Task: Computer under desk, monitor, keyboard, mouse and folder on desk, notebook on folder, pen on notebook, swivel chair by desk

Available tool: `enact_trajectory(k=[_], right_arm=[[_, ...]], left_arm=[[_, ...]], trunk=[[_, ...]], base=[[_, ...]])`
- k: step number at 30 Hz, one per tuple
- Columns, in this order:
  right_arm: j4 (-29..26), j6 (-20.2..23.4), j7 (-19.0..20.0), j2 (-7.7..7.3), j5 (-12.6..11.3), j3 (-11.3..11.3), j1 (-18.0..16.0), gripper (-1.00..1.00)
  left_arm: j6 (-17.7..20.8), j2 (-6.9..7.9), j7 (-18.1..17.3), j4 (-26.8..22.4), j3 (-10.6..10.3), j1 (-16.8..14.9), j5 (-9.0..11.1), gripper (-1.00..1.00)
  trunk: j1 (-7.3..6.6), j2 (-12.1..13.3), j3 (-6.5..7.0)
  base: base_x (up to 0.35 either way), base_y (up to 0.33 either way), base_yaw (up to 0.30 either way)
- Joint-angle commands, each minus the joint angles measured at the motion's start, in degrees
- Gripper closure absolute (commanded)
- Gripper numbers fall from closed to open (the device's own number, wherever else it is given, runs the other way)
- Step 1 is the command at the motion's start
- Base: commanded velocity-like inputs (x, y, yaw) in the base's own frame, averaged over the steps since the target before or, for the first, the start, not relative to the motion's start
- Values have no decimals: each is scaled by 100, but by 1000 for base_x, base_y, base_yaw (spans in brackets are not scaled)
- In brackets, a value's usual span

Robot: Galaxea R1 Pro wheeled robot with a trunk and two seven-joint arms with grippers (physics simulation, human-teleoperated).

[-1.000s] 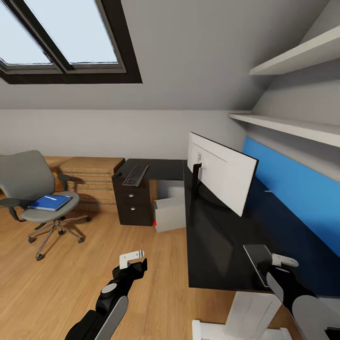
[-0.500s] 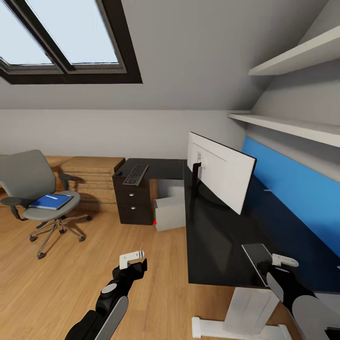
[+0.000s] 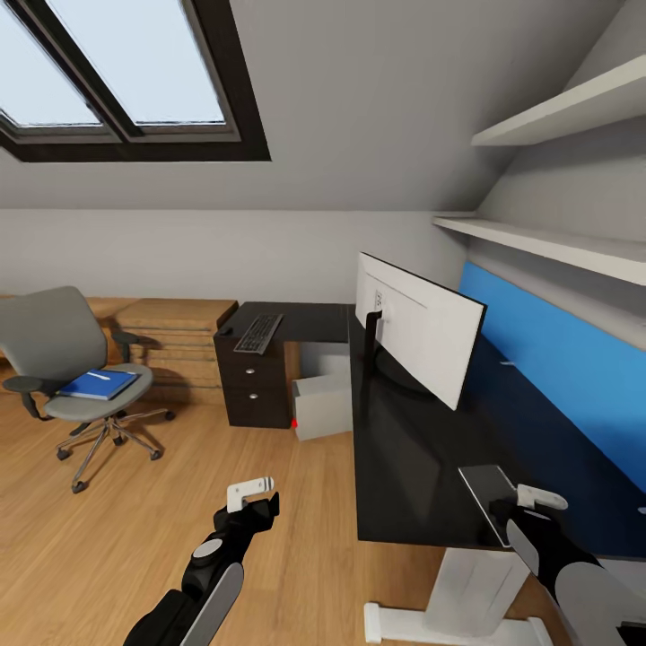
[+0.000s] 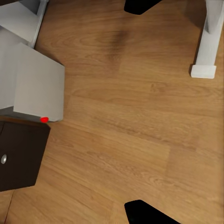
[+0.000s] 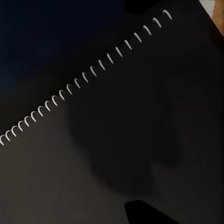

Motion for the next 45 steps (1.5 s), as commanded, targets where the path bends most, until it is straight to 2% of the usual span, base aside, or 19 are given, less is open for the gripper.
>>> enact_trajectory(k=[1,12,18,27,40,45], right_arm=[[-14,32,-14,1,-19,-10,-1,-100],[-40,18,-10,1,-21,-10,-1,-100],[-51,-215,17,1,-38,-19,-1,-100],[-74,-450,94,1,-47,-1,-1,-100],[-75,-517,119,1,-40,0,-1,-100],[-68,-539,404,-14,-54,-23,-1,-100]], left_arm=[[11,7,52,-7,-18,-6,44,-100],[3,7,46,128,-18,-6,37,-100],[2,7,44,152,-18,-6,36,-100],[5,7,44,182,-25,-6,29,-100],[11,-2,35,192,-44,-6,14,-100],[9,-16,35,171,-51,-6,6,-100]], trunk=[[0,-5,-7],[0,-5,-7],[0,-5,-7],[0,-5,-7],[0,-5,-7],[0,-5,-7]], base=[[0,0,0],[21,0,0],[214,0,0],[41,-23,0],[43,-71,0],[3,-5,0]])
